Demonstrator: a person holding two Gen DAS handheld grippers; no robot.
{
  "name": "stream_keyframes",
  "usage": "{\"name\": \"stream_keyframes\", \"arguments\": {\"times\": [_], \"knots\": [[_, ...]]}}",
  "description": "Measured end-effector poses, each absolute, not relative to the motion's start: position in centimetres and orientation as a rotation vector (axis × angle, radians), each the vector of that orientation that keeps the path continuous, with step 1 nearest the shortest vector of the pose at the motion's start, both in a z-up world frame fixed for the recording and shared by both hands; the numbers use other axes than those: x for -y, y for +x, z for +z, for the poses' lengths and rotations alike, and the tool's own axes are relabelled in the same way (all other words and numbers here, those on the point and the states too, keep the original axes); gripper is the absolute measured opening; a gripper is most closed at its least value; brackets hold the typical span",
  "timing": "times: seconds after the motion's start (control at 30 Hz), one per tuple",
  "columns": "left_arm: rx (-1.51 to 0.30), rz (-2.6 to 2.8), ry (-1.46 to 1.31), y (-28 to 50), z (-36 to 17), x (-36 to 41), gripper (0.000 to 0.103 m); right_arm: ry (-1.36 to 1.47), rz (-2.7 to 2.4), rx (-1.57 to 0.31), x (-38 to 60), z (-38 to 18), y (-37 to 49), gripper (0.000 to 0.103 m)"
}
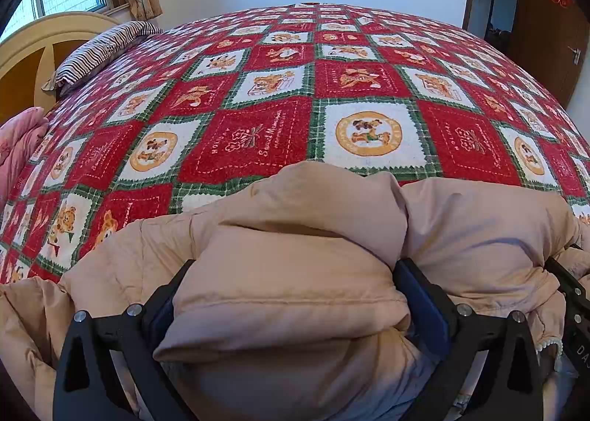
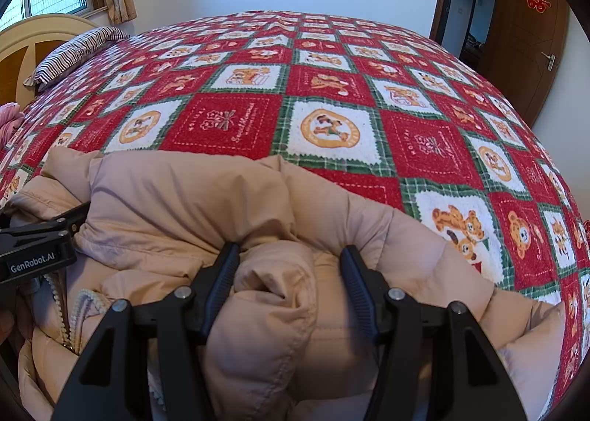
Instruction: Fold large clothes
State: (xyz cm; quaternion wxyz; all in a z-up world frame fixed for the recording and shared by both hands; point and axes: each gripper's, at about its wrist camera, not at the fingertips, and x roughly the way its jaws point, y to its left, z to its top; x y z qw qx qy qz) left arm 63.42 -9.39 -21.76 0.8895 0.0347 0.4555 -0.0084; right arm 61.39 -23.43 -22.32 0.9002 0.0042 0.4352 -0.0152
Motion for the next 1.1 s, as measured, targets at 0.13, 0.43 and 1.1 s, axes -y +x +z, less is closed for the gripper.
{"name": "stream_keyframes", "arguments": {"times": [0.13, 0.43, 1.1], "knots": [[-0.945, -0.015, 0.074, 63.4, -21.8, 9.4, 0.102, 0.008, -0.031, -0.901, 23.4, -22.3, 61.4, 0.060], [-0.924, -0.019, 0.143, 62.6, -16.9, 8.2, 0.102, 0.025, -0.015, -0.915, 24.3, -20.9, 60.7, 0.063], [-0.917, -0.014, 0.040, 32.9, -18.4, -7.2, 0.102, 0.227, -0.049, -0.982, 31.9, -20.8, 32.2, 0.077]]}}
